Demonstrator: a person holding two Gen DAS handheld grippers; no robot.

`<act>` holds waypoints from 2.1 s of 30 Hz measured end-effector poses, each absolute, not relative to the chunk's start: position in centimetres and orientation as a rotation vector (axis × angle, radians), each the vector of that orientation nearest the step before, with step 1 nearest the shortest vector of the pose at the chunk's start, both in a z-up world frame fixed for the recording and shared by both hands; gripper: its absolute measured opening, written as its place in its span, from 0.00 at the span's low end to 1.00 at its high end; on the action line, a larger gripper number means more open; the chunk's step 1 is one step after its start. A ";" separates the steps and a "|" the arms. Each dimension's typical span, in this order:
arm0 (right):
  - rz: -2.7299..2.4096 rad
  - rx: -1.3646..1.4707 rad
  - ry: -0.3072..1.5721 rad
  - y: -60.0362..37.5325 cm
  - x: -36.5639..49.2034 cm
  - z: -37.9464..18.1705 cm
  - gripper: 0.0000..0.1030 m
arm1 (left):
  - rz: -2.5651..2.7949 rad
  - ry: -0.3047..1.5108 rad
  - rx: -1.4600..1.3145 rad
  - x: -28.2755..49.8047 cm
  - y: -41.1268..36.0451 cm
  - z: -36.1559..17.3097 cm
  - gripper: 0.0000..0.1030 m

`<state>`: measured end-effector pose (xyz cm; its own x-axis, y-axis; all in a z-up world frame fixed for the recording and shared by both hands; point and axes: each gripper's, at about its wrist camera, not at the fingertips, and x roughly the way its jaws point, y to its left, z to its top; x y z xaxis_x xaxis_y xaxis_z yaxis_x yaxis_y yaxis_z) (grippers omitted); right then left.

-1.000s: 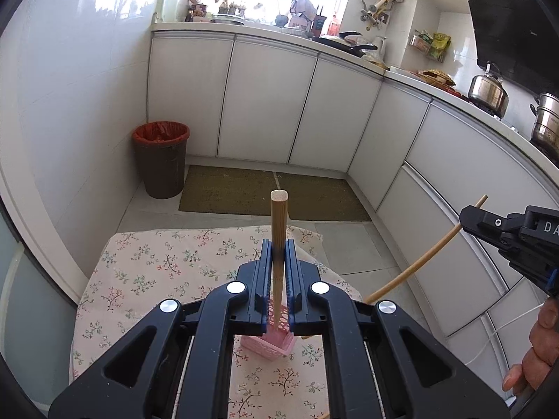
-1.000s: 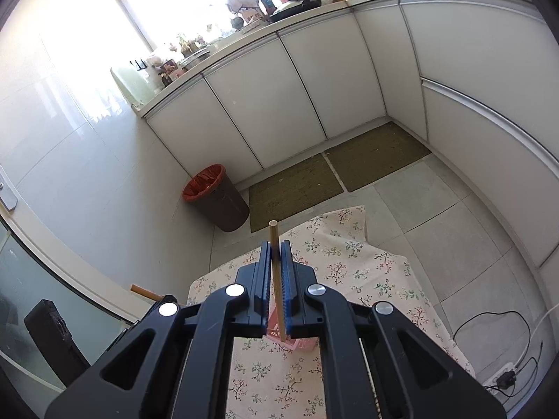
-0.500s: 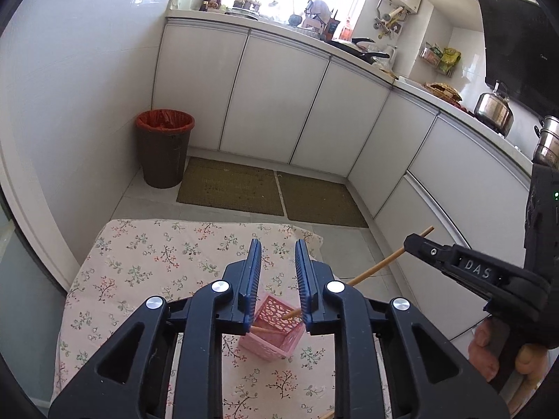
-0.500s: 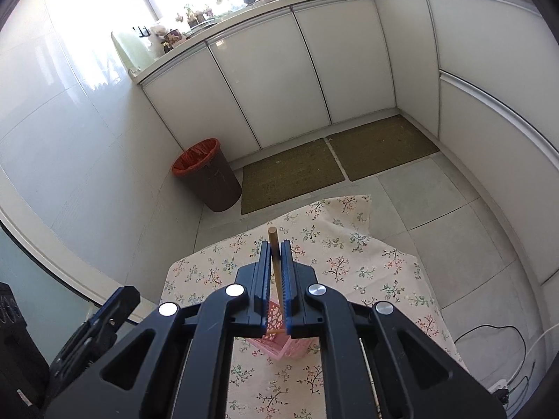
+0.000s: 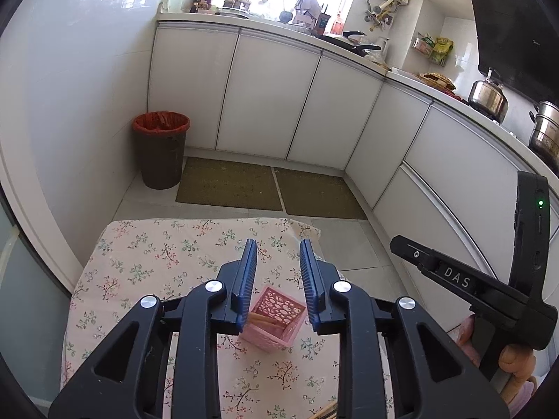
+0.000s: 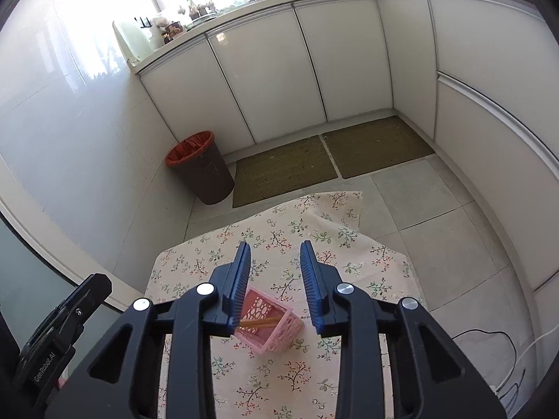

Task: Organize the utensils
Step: 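Return to the chopstick pile and grasp a chopstick with each gripper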

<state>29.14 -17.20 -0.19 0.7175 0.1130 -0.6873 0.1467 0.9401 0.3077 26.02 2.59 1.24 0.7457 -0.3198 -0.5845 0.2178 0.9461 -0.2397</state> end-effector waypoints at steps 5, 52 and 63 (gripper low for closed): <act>-0.067 0.354 0.746 -18.0 26.7 -0.3 0.48 | -0.282 0.668 -0.133 24.7 2.0 1.5 0.33; -0.386 0.823 1.051 -33.0 6.2 -17.1 0.93 | -0.573 1.519 0.305 22.1 -16.4 -22.5 0.67; -0.373 0.843 1.128 -32.1 6.8 -18.6 0.93 | -0.546 1.491 0.404 22.6 -16.2 -25.2 0.16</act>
